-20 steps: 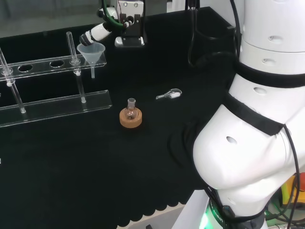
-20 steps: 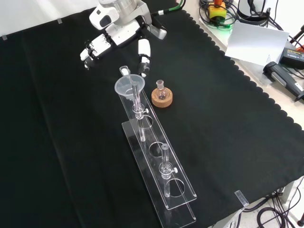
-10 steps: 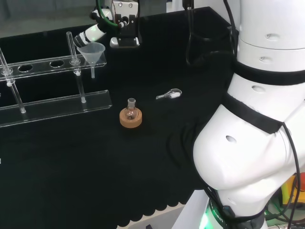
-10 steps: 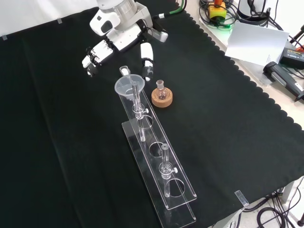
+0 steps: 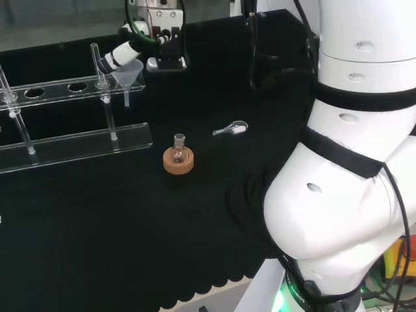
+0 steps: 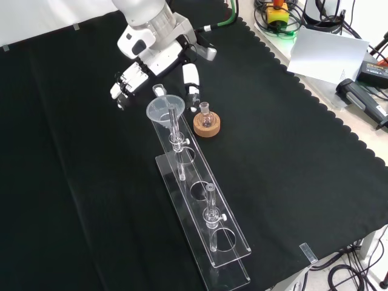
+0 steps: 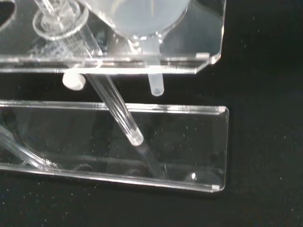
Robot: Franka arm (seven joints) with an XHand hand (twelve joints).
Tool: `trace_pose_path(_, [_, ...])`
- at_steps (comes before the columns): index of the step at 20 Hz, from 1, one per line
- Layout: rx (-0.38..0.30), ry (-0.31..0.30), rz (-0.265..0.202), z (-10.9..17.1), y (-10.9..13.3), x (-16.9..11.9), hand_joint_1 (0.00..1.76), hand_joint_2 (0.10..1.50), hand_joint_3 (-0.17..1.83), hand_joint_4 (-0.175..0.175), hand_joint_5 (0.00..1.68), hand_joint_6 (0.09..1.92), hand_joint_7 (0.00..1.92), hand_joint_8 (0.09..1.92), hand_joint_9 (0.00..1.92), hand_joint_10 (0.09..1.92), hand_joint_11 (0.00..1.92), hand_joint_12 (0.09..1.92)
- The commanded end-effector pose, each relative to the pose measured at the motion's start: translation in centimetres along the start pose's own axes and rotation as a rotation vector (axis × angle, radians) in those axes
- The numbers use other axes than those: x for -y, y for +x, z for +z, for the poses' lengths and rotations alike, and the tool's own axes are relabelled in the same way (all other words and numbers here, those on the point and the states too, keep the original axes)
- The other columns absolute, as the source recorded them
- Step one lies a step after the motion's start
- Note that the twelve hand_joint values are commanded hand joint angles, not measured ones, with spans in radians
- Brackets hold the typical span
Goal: Pick up the funnel from the transparent funnel stand.
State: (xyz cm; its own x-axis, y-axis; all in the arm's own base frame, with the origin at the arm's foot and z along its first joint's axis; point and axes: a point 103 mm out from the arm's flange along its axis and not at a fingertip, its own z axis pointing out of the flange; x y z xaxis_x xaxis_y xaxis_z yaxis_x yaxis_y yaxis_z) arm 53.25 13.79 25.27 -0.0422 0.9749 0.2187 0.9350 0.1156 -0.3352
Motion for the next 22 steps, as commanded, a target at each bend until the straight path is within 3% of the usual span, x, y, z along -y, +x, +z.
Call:
trace_pose_path(1, [0.006, 0.026, 0.013, 0.77, -0.19, -0.22, 0.39, 0.61, 0.11, -0.064, 0.00, 0.09, 0.00, 0.26, 0.00, 0.09, 0.00, 0.09])
trace_pose_path(22, [0.007, 0.028, 0.030, 0.75, -0.19, -0.73, 0.44, 0.67, 0.06, -0.098, 0.00, 0.09, 0.15, 0.52, 0.08, 0.09, 0.00, 0.09])
